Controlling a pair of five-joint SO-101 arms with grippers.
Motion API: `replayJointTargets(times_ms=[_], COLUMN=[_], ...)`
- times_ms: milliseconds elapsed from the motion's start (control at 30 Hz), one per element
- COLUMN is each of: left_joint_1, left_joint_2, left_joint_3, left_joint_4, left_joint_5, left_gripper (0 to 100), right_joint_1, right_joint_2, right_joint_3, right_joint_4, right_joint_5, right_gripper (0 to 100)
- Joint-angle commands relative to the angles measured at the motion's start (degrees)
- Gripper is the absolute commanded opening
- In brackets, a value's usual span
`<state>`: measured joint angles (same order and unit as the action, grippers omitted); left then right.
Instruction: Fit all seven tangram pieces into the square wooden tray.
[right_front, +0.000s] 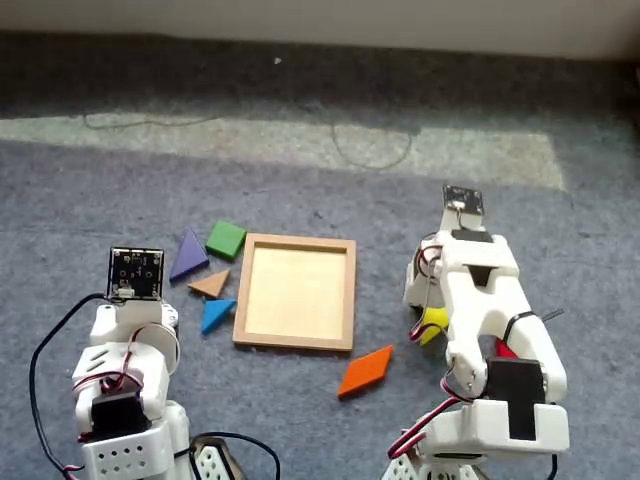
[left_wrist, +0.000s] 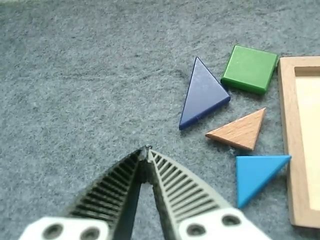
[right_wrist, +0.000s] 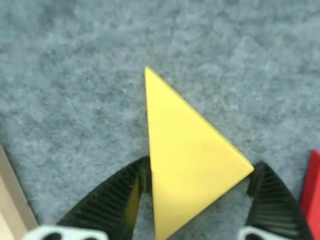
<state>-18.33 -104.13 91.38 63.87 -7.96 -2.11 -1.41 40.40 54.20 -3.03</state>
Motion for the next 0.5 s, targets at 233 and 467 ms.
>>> replayJointTargets(times_ms=[233,467], left_joint_1=[-0.7,-0.7], left_joint_2=[-0.1,-0.1], left_joint_3=[-0.4,-0.4], left_joint_4=[-1.1,-1.3], left_joint_5=[0.1,0.1], left_gripper=[1,1], right_joint_1=[1.1,1.1], right_joint_2=[-0.4,-2.6], right_joint_3=[-2.2,-2.2], right_joint_4=[0.7,0.7], right_joint_5=[0.6,0.7], right_gripper=[30.0,30.0])
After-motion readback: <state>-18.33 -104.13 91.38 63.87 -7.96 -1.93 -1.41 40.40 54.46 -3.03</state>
